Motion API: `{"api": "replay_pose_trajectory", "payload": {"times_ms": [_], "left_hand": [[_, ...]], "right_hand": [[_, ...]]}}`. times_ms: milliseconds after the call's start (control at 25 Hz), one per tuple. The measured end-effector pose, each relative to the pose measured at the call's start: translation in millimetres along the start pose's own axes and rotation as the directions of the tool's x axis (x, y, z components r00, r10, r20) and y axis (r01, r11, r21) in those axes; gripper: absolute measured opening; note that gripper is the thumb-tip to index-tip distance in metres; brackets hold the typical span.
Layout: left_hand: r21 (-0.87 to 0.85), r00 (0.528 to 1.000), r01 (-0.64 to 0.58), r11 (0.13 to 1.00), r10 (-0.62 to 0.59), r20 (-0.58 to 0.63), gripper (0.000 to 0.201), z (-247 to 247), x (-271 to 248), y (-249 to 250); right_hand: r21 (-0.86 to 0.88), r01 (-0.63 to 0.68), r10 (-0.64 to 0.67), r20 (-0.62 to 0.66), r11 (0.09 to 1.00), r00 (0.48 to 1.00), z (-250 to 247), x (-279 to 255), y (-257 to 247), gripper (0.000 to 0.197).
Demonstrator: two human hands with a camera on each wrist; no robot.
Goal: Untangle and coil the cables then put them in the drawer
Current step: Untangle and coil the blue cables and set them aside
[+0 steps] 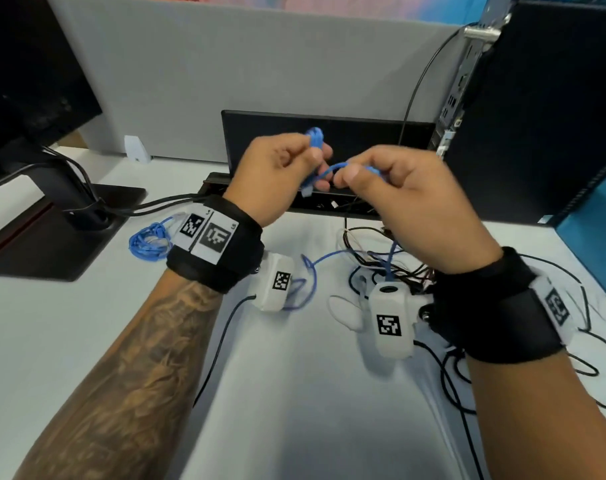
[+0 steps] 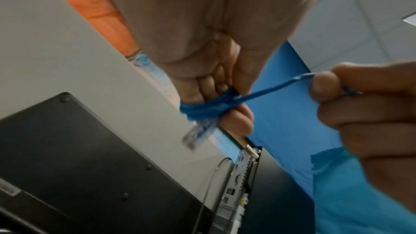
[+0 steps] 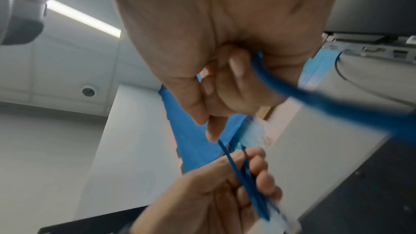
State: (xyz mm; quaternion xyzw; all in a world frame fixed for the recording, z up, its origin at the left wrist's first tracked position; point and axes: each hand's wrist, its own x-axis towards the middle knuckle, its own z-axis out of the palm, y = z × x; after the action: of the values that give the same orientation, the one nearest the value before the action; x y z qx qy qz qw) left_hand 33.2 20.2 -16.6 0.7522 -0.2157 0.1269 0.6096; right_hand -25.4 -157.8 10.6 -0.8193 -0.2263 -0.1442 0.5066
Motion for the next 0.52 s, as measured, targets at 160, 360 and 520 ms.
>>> {"api": "replay_pose_trajectory", "payload": {"times_ms": [160,360,520], "left_hand": [[-0.060,0.937,0.122,0.991,-0.096,0.335,0.033,14.3,-8.9,25.1],[-0.644,0.921,0.306,0.701,-0.046,0.387,0.030,16.3,-5.9,34.5],[-0.846,0.985,0.165,0.506,-0.136,0.111,0.027,2.2,4.7,19.1]], "right_hand": [[-0.005,0.015,-0.015,-0.177,1.000,0.984,-14.7,2.7,9.3,0.018],[0.095,-0.015,0.036,-0.227,0.995,0.973,1.0,8.0,30.6,0.023],[-0.007,-0.132,0.132,0.023,0.991,0.991,26.1,1.5,30.2,0.027]]}}
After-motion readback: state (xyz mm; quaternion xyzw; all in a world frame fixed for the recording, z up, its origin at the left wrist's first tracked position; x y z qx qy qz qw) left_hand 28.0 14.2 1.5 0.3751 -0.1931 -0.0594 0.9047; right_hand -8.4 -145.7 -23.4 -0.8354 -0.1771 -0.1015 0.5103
